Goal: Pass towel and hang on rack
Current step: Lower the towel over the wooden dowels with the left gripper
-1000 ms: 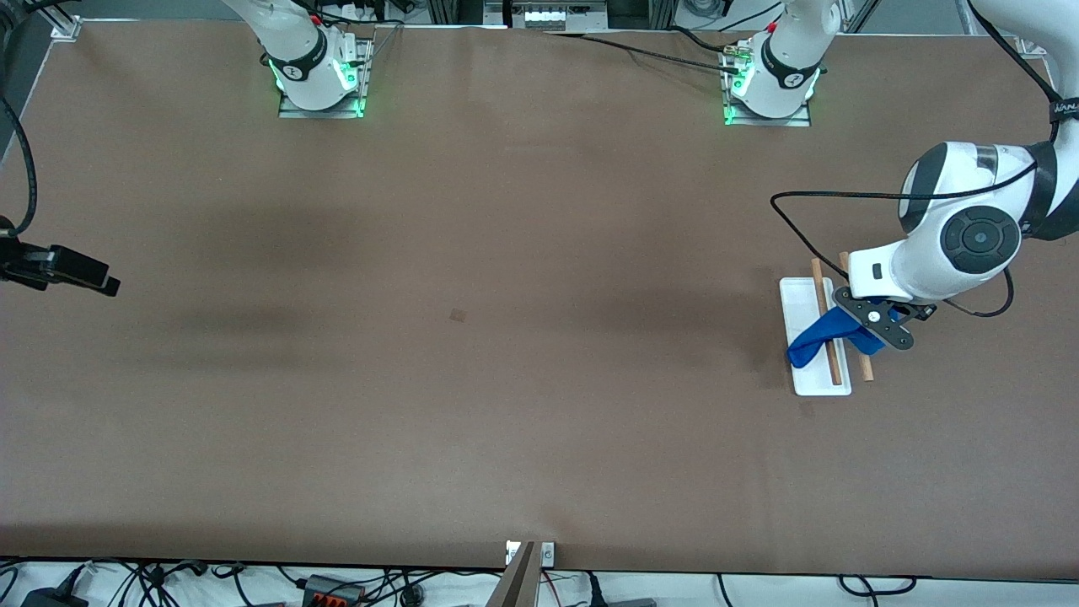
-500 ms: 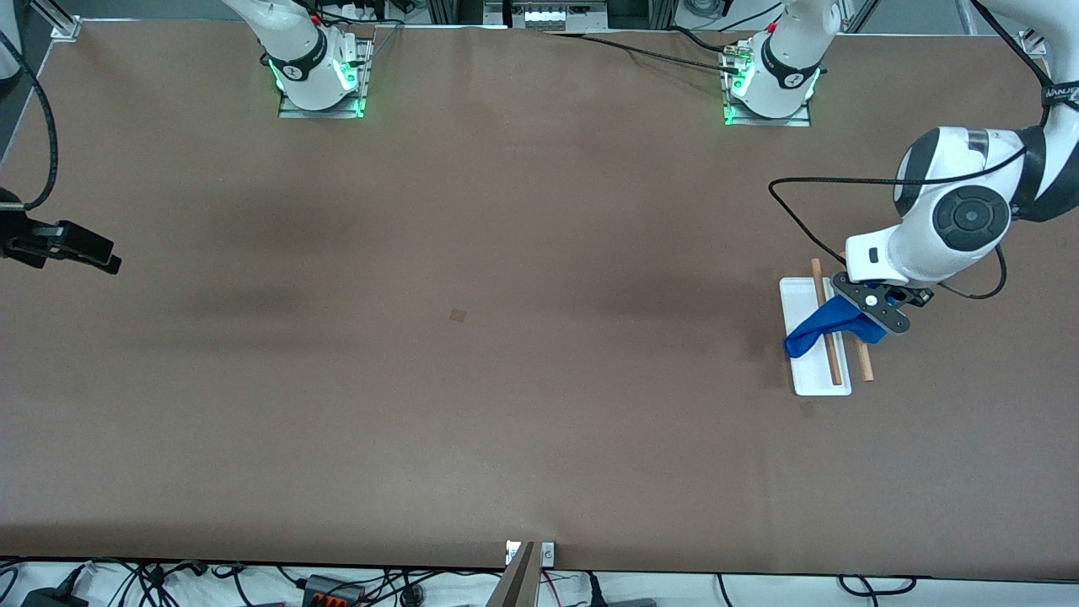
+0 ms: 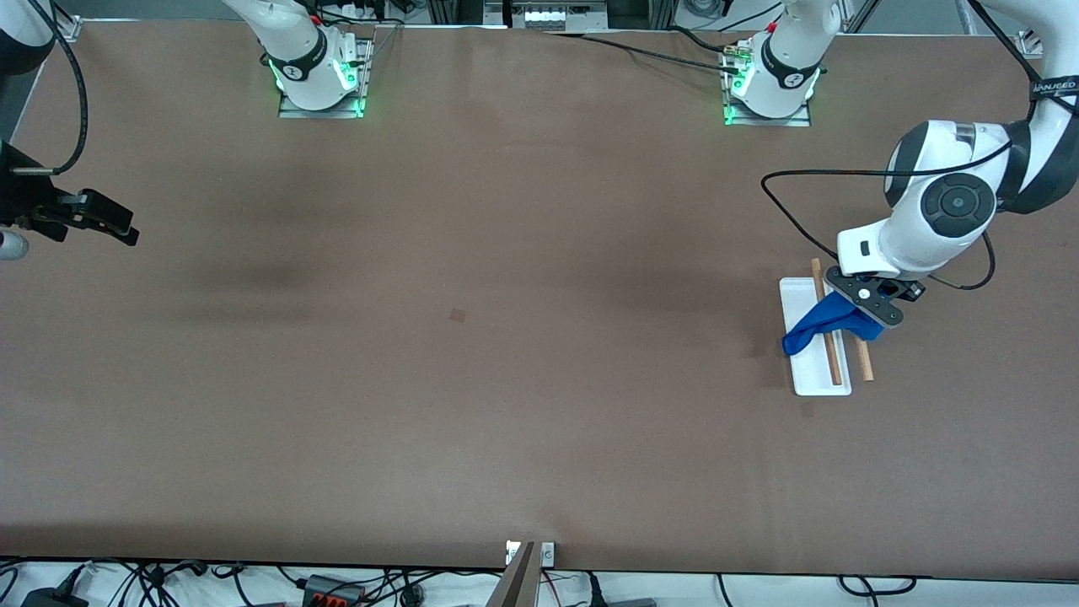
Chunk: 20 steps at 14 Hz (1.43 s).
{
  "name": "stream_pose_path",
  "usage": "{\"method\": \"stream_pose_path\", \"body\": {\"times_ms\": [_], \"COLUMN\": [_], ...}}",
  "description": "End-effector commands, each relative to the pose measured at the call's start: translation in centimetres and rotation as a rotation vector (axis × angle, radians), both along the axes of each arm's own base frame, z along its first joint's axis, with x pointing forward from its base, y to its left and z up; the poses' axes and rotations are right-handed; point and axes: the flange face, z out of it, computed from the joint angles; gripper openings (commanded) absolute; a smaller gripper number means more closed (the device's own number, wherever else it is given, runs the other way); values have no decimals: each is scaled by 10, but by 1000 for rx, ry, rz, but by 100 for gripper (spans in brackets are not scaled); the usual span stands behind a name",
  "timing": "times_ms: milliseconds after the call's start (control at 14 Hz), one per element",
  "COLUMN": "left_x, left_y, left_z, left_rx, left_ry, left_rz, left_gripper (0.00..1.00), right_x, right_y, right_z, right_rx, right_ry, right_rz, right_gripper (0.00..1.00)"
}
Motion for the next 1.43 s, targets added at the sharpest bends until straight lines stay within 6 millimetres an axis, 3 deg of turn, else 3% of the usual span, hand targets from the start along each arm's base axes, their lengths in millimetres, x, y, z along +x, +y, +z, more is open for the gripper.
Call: {"method": "stream_pose_path", "body": {"times_ms": [0, 71, 429, 1000, 1357], "left_x": [-6, -4, -2, 1, 1], "left_y": [0, 1, 3, 30, 29], "left_z": [3, 2, 4, 13, 21], "left_rx": [14, 12, 9, -8, -28], "left_ry": [-26, -26, -25, -12, 6], "left_rz": [0, -1, -8, -63, -24], "left_gripper": [11, 28, 46, 45, 54], "right_x": [-4, -3, 4, 5, 4], "right_y": [3, 5, 4, 6, 2], "right_z": [1, 0, 9, 13, 20], "right_rx": [-13, -11, -8, -8, -10], "right_ry": [-5, -7, -29, -40, -50], "right_rz": [24, 26, 10, 13, 22], "right_gripper": [100, 100, 100, 100, 100]}}
